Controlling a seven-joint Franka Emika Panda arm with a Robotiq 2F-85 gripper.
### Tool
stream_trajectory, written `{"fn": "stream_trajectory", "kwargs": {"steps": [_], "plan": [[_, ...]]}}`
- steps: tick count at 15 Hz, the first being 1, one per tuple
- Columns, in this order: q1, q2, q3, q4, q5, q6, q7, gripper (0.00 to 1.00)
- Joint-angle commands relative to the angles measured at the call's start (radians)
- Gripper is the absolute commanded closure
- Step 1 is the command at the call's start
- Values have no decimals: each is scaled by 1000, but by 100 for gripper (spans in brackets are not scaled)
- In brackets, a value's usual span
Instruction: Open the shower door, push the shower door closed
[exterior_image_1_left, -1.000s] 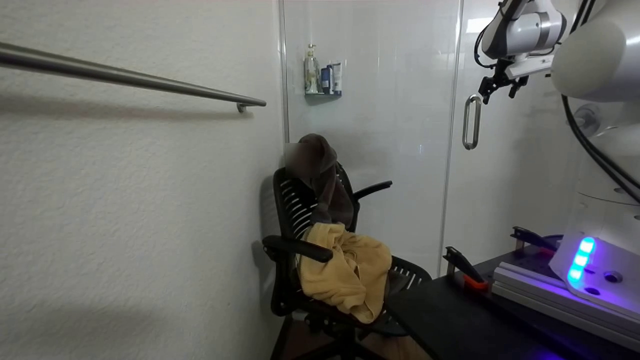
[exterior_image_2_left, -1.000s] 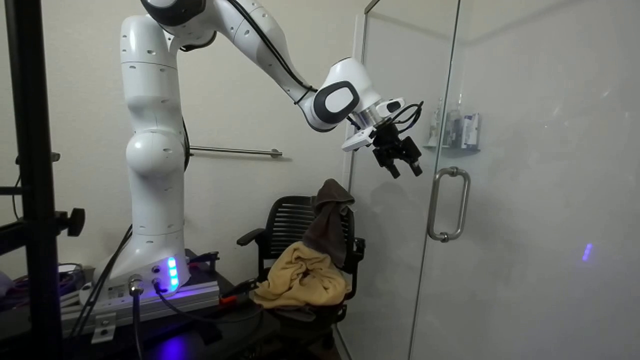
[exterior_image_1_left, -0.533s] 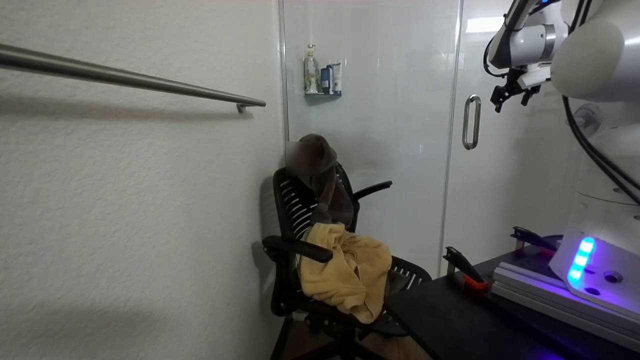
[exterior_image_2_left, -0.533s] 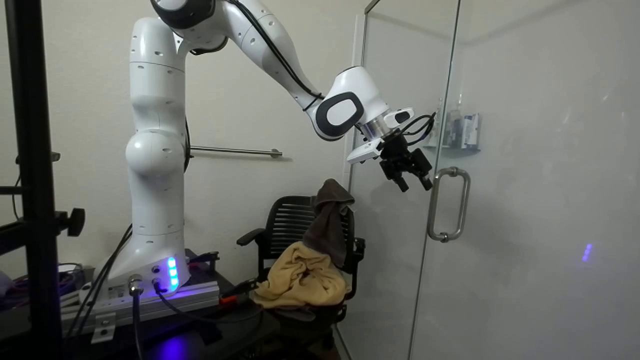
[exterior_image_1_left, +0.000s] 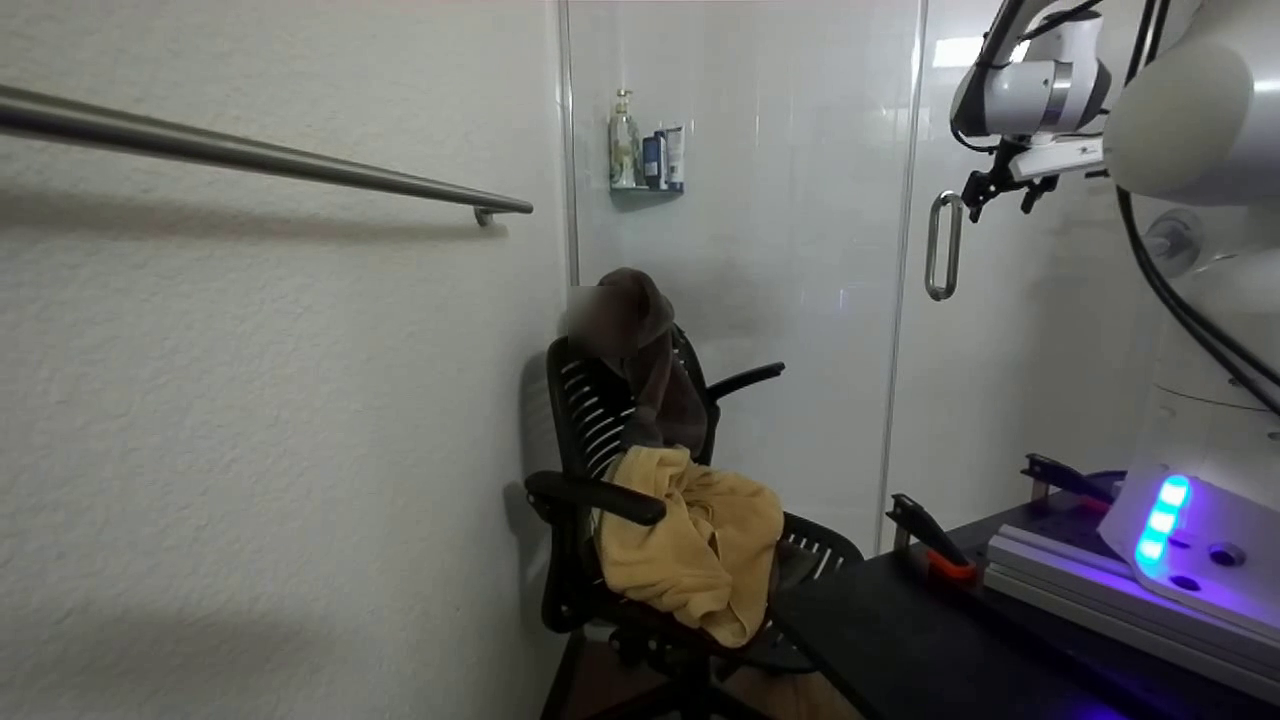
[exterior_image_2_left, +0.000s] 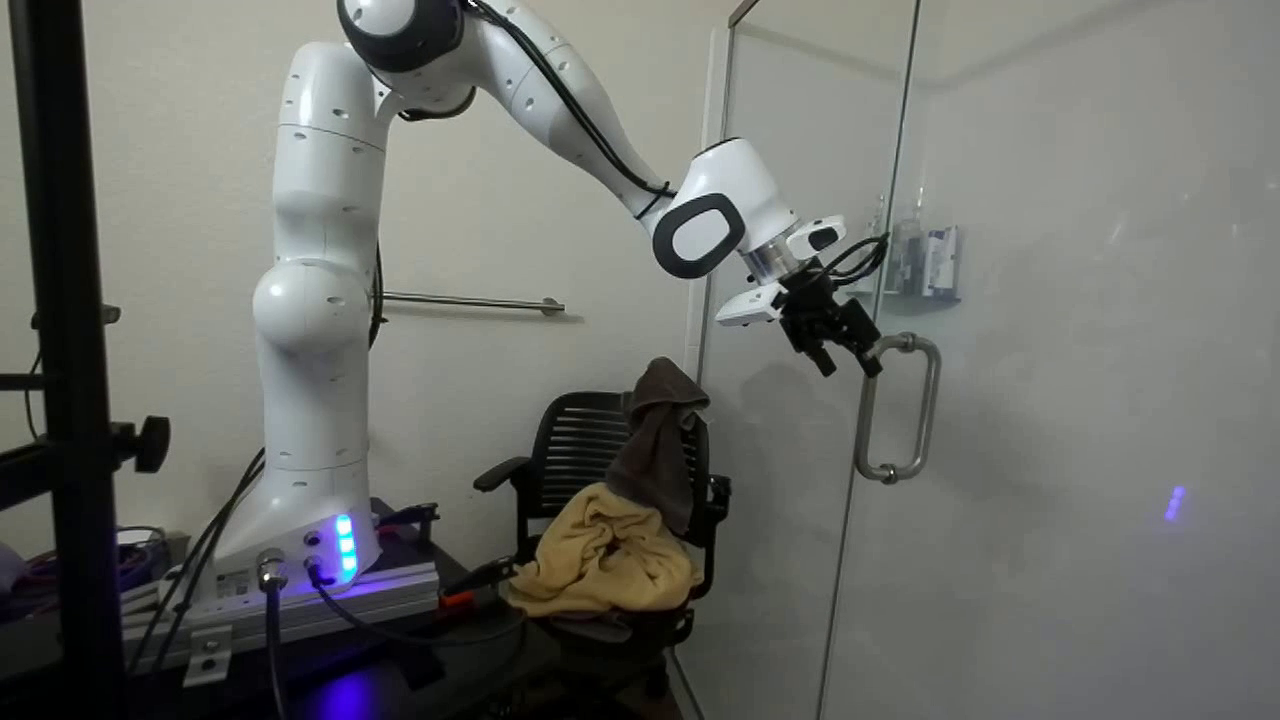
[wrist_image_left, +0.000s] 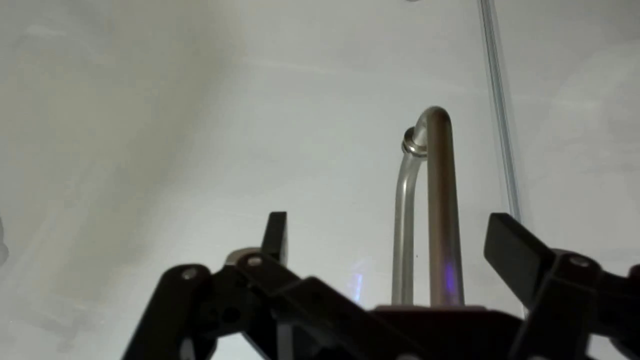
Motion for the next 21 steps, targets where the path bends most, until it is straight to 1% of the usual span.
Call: {"fn": "stream_trajectory", "kwargs": {"steps": [1,3,5,6,8,10,11,12,13,17,18,21], "plan": [[-27,137,45,177,111,-9,-73,0],[-38,197,70,257,136,-14,-91,0],[-35,256,69,326,125,-22,-66,0],[-11,185,51,239,102,-2,-48,0],[-12,233,53,288,103,-2,-46,0],[-15,238,65,290,111,-1,-53,0],[-5,238,56,291,104,-5,-42,25],[14,241,36,292,88,-10,-16,26],[19,245,34,297,85,-15,-8,32],[63,233,-3,274,52,1,46,62],[22,214,36,255,-34,7,115,68],[36,184,4,213,-152,5,196,90]]}}
